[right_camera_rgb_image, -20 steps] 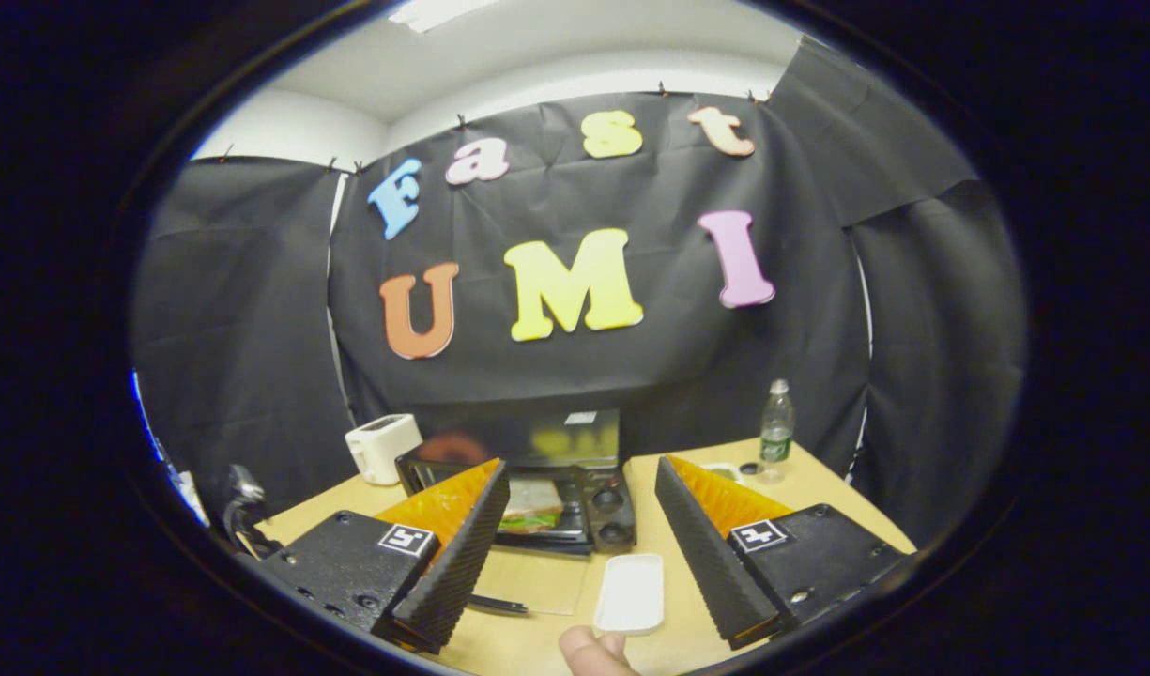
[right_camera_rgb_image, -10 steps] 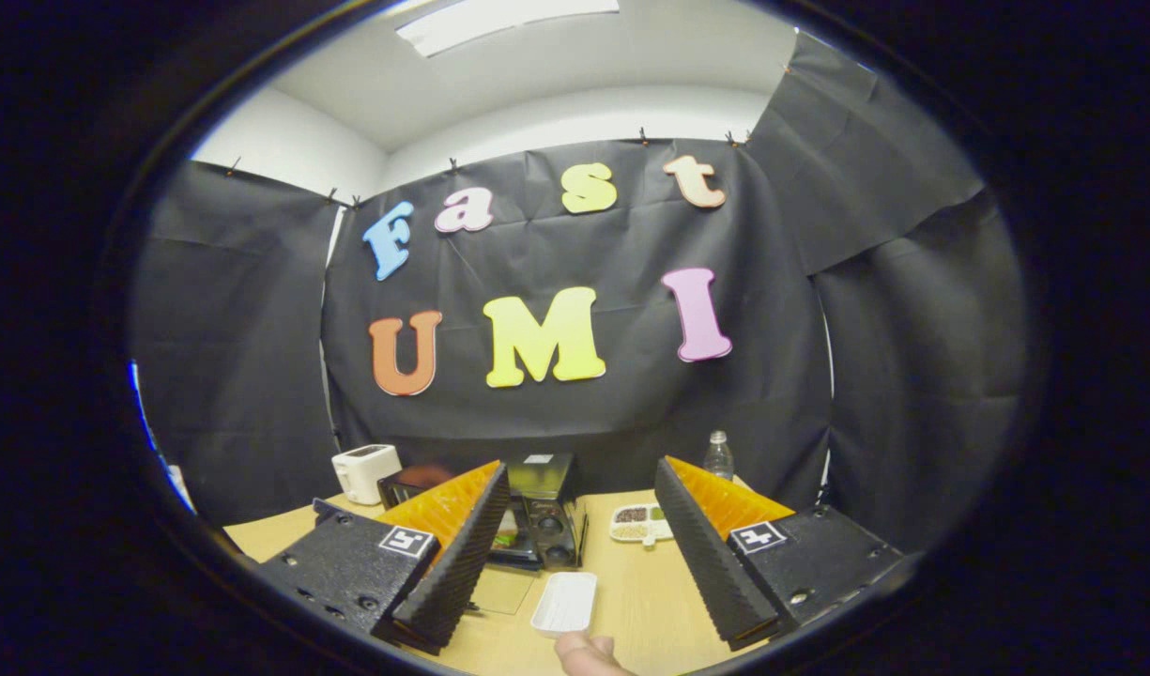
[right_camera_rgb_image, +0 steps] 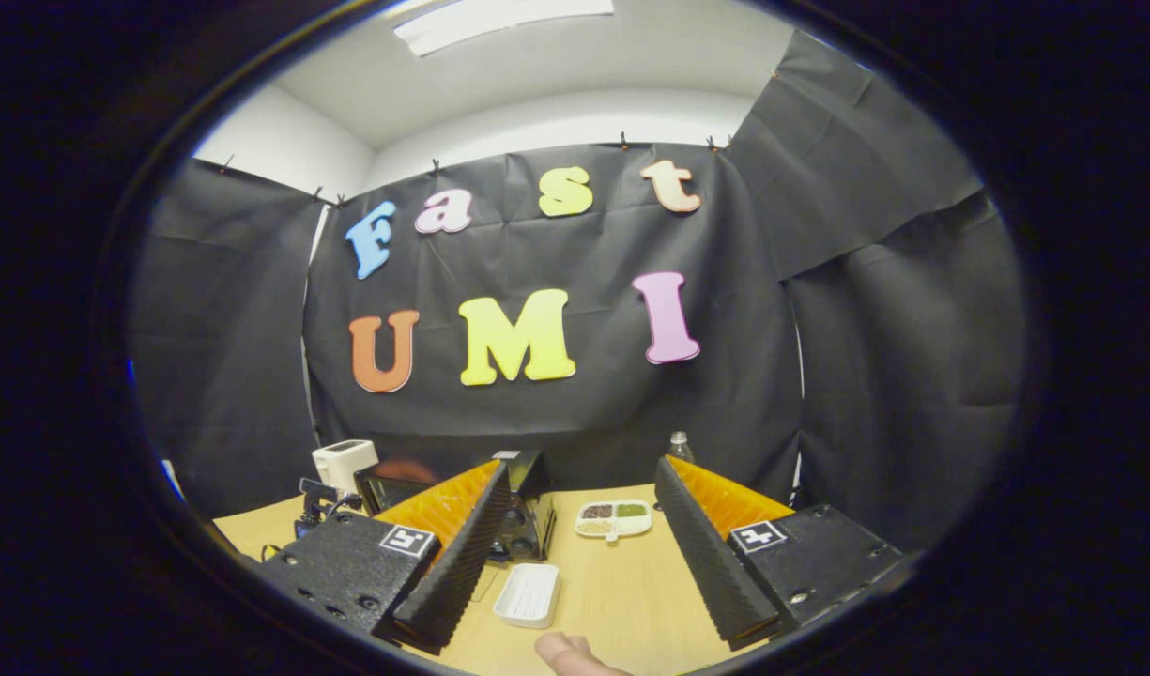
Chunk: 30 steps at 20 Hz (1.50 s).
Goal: Open the electric oven with the left hand, put the food in, and close the electric oven.
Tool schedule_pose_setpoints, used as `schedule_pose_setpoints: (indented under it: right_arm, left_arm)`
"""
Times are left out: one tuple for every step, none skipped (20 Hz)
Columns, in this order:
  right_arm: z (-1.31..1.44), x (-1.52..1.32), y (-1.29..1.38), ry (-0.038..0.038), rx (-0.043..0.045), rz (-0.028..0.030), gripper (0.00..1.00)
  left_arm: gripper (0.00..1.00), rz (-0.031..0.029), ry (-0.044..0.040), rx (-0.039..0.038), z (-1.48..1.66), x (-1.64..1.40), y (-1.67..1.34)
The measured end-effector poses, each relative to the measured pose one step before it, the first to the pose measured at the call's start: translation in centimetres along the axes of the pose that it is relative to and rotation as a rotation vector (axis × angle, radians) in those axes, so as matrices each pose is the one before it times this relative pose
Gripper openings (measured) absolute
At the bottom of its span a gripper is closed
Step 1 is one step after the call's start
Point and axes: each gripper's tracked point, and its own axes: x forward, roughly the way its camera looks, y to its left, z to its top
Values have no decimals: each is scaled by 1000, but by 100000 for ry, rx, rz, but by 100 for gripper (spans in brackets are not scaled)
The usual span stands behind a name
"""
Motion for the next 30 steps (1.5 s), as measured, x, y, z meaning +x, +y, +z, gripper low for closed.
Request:
schedule_pose_setpoints:
  right_arm:
    - [-97, -150, -206, 714, 441, -292, 99]
    - [-99, -129, -205, 485, -1, -594, 99]
    - [-70, 53, -284, 213, 174, -793, 99]
    - [2, -74, -332, -37, 613, -1135, 94]
    - [65, 43, -136, 256, 410, -801, 99]
    - [-29, -18, -50, 66, 108, 7, 99]
    - [-221, 14, 2, 478, -209, -73, 99]
    - [-87, -66, -49, 182, -64, -85, 99]
    - [95, 7, 87, 19, -152, 67, 99]
    - [96, -19, -61, -305, 140, -357, 94]
    - [7, 47, -115, 78, 108, -274, 94]
    - [-54, -74, -23, 155, -44, 36, 94]
    - [-33, -117, 106, 195, 12, -26, 94]
    - [0, -195, -98, 44, 152, -215, 99]
    - [-130, -60, -133, 130, -36, -283, 94]
    - [75, -111, -97, -76, -99, -613, 94]
    - [59, -175, -131, -145, -232, -453, 94]
    - [2, -175, -150, -124, -402, -419, 94]
    - [34, 9, -157, -185, -188, -430, 99]
    - [133, -127, -67, -261, -142, -272, 99]
    - [-14, -84, 30, 130, -234, -308, 94]
    - [-91, -128, 0, 58, -150, -169, 94]
    - [-77, -34, -123, 339, -61, -375, 94]
    - [41, -219, -40, 133, 31, -191, 99]
    - [-173, -180, -78, 250, -183, 4, 99]
    - [31, -248, -118, 54, -32, -158, 94]
    - [-363, 18, -104, 84, -72, -295, 94]
    - [-112, -153, -186, 142, -252, -205, 94]
    - [33, -177, -144, 151, -132, -182, 99]
    - [43, -114, 7, 128, -78, -150, 99]
  left_arm:
    - [94, -106, 42, -395, 151, -106, -39]
    - [94, -77, -627, 180, 250, -285, -44]
    - [94, 67, -642, 604, 312, -162, -32]
    - [94, 308, -1223, 1129, 352, -269, -49]
    - [94, 500, -1972, 1216, 586, -388, 19]
    - [94, 720, -2657, 891, 966, -316, -61]
    - [94, 554, -2229, 806, 850, -272, -63]
    - [94, 347, -2695, 1343, 1024, -154, -68]
    - [94, 288, -2473, 1159, 968, -162, 39]
    - [94, 474, -1797, 339, 865, 5, 163]
    - [94, 529, -883, 18, 685, 8, 124]
    - [94, 641, -537, -809, 574, 80, 101]
    - [93, 1082, -158, -1004, 527, 112, 277]
    - [93, 144, -1086, -267, 725, -43, 103]
    - [94, -81, -2539, 380, 990, 170, 92]
    - [94, -671, -1948, -39, 742, 212, 8]
    - [96, -463, -1892, -313, 736, 423, 79]
    - [97, -268, 2003, -680, -284, 367, 155]
    - [97, -230, -958, 66, 690, 473, -13]
    - [90, -657, -70, -590, 425, 589, -79]
    - [97, -567, -342, -236, 425, 502, -95]
    - [97, 640, -1005, 83, 537, 387, 135]
    - [97, 278, -1047, 746, 666, 521, 135]
    - [96, -110, -1738, 630, 694, 389, -109]
    - [96, 41, -1897, 908, 680, 493, 90]
    - [96, 416, -1146, 393, 434, 266, 1]
    - [96, 40, -528, -4, 232, 173, 125]
    - [96, -342, 199, -473, -45, -104, -234]
    - [97, -353, -616, -231, 178, -291, -211]
    - [96, -190, -684, -128, 243, -442, -76]
